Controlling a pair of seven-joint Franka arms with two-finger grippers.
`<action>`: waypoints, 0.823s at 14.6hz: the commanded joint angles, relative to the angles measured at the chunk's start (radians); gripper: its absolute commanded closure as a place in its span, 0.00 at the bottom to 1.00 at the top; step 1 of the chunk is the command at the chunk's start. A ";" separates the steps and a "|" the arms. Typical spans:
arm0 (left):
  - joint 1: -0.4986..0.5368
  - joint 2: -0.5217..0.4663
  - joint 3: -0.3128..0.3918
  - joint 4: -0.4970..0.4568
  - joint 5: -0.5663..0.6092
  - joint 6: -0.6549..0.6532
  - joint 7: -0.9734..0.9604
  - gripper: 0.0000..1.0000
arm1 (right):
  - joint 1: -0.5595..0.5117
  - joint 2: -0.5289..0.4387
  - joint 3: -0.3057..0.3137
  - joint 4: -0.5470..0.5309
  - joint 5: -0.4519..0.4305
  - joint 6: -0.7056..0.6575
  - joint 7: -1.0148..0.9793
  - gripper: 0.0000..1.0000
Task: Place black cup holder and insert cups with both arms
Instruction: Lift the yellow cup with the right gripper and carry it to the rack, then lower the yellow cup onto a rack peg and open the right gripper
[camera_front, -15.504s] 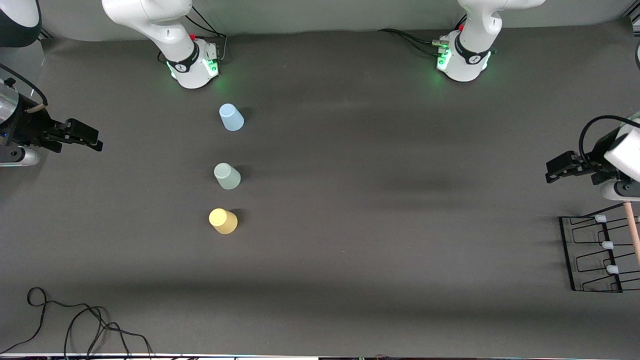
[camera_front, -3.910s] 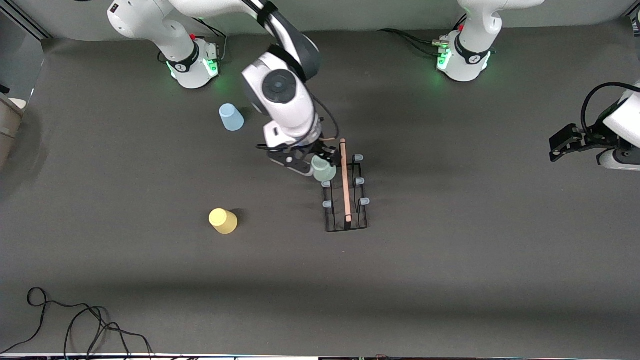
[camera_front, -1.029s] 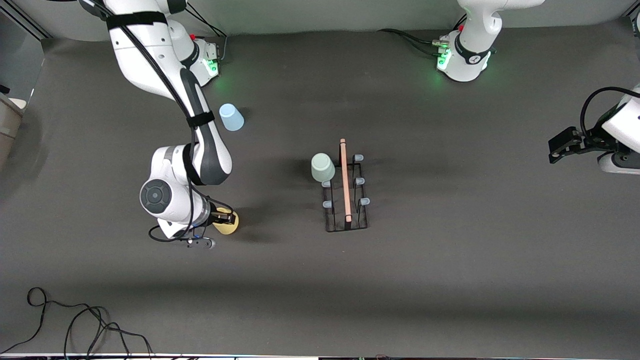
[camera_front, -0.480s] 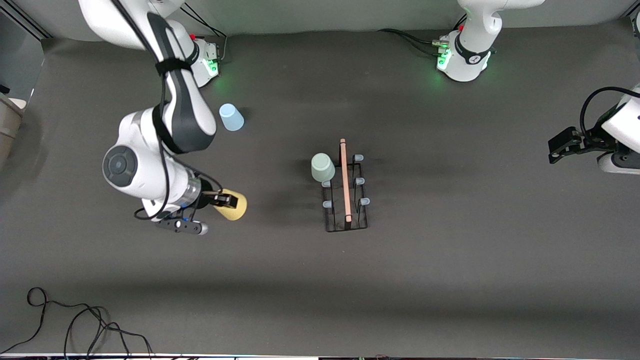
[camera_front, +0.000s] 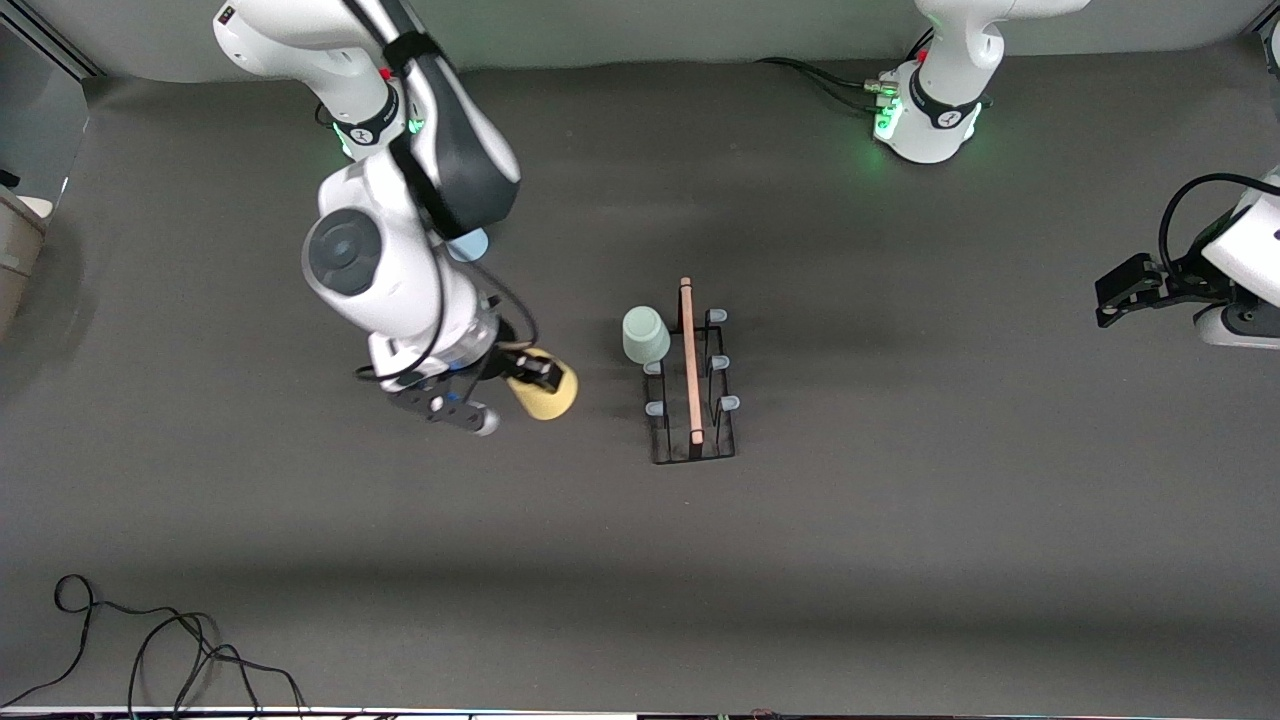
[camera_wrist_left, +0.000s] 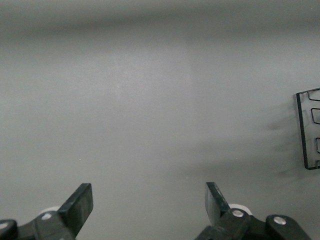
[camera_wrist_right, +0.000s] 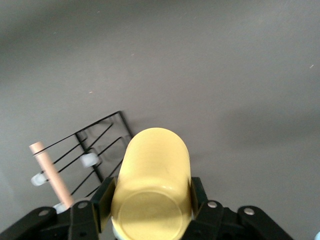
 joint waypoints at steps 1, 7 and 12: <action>-0.013 0.002 0.003 0.012 0.014 -0.011 -0.022 0.00 | 0.042 0.093 -0.011 0.115 0.019 0.004 0.129 1.00; -0.013 0.002 0.002 0.009 0.014 -0.017 -0.023 0.00 | 0.085 0.240 -0.010 0.229 0.017 0.114 0.296 1.00; -0.011 0.002 0.002 0.007 0.014 -0.016 -0.023 0.01 | 0.099 0.303 -0.005 0.244 0.017 0.180 0.310 1.00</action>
